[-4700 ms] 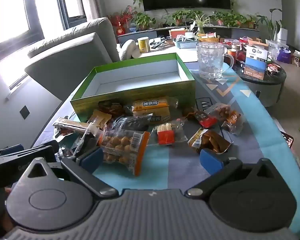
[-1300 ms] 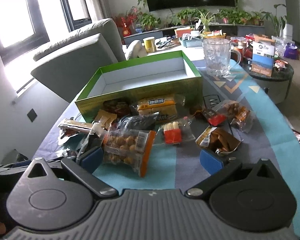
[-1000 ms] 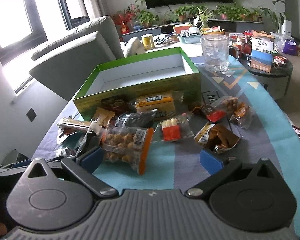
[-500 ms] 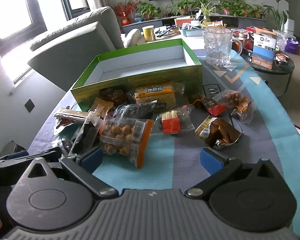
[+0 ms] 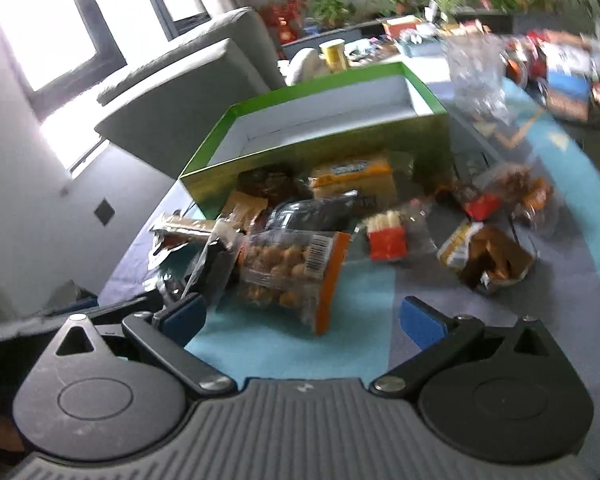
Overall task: Organize snacks
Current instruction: 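Reach left tool toward brown paper snack stick while right tool moves over snacks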
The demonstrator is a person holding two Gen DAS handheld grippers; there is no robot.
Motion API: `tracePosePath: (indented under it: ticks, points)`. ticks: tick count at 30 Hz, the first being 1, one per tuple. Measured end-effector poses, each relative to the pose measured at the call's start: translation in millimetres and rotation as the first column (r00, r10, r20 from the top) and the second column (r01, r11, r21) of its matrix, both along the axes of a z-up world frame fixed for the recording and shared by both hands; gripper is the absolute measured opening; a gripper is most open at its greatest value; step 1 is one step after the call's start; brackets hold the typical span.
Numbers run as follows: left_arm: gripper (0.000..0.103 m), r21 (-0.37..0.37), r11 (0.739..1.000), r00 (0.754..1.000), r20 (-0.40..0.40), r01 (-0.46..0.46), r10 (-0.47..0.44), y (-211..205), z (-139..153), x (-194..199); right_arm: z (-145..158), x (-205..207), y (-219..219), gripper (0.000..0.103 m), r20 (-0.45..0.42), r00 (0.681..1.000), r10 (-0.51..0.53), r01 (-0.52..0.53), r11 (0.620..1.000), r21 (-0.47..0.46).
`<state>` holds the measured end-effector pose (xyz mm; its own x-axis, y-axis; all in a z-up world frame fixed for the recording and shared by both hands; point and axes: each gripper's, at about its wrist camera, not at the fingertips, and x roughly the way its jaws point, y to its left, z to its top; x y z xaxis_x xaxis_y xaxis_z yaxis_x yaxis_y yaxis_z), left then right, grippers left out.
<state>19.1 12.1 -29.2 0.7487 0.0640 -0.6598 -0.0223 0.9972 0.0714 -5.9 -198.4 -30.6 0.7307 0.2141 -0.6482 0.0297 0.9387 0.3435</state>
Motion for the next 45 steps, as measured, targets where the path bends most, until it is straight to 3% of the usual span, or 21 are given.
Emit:
tracePosePath:
  ticks: [5,10,13,15,18,21,24,29,33,38,41,45]
  points:
    - [0.078,0.001,1.000,1.000,-0.002,0.001,-0.001,-1,0,2,4,-6,-4,0.083,0.025,0.998,-0.064,0.064,0.998,-0.019]
    - [0.078,0.005,1.000,1.000,0.011,0.005,-0.005,-1,2,5,15,-14,-2,0.083,0.127,0.982,-0.142,0.156,0.982,-0.105]
    - [0.078,0.010,1.000,1.000,0.028,0.001,-0.001,0,5,9,21,-21,-6,0.084,0.186,0.968,-0.169,0.188,0.978,-0.087]
    - [0.078,0.012,1.000,0.999,0.041,-0.001,0.001,1,9,13,22,-18,-11,0.084,0.160,0.975,-0.153,0.162,0.986,-0.047]
    - [0.078,0.013,1.000,0.998,0.065,-0.006,0.005,2,14,19,19,-1,-9,0.084,0.049,0.996,-0.078,0.082,0.994,-0.073]
    - [0.078,0.019,1.000,0.996,0.089,-0.017,0.016,5,20,27,11,10,-9,0.084,-0.051,0.997,-0.058,0.055,0.997,-0.053]
    - [0.078,0.021,0.999,0.994,0.102,-0.027,0.024,7,24,35,7,10,-13,0.083,-0.056,0.997,-0.051,0.051,0.999,-0.001]
    - [0.078,0.023,1.000,0.993,0.119,-0.016,0.013,7,28,48,26,1,-12,0.083,0.107,0.990,-0.089,0.099,0.991,-0.091]
    - [0.078,0.055,0.996,0.989,0.130,0.063,-0.070,2,28,62,39,-11,-15,0.083,0.290,0.947,-0.140,0.192,0.968,-0.161]
    - [0.079,0.117,0.974,0.978,0.052,0.194,-0.201,-3,23,91,24,4,-25,0.083,0.198,0.968,-0.157,0.182,0.977,-0.113]
    - [0.078,0.104,0.985,0.990,0.006,0.138,-0.139,-3,24,111,16,10,-26,0.083,0.143,0.979,-0.148,0.162,0.982,-0.097]
    - [0.078,0.022,0.994,0.991,-0.084,0.104,-0.102,-12,18,127,11,18,-18,0.083,0.112,0.979,-0.168,0.182,0.974,-0.136]
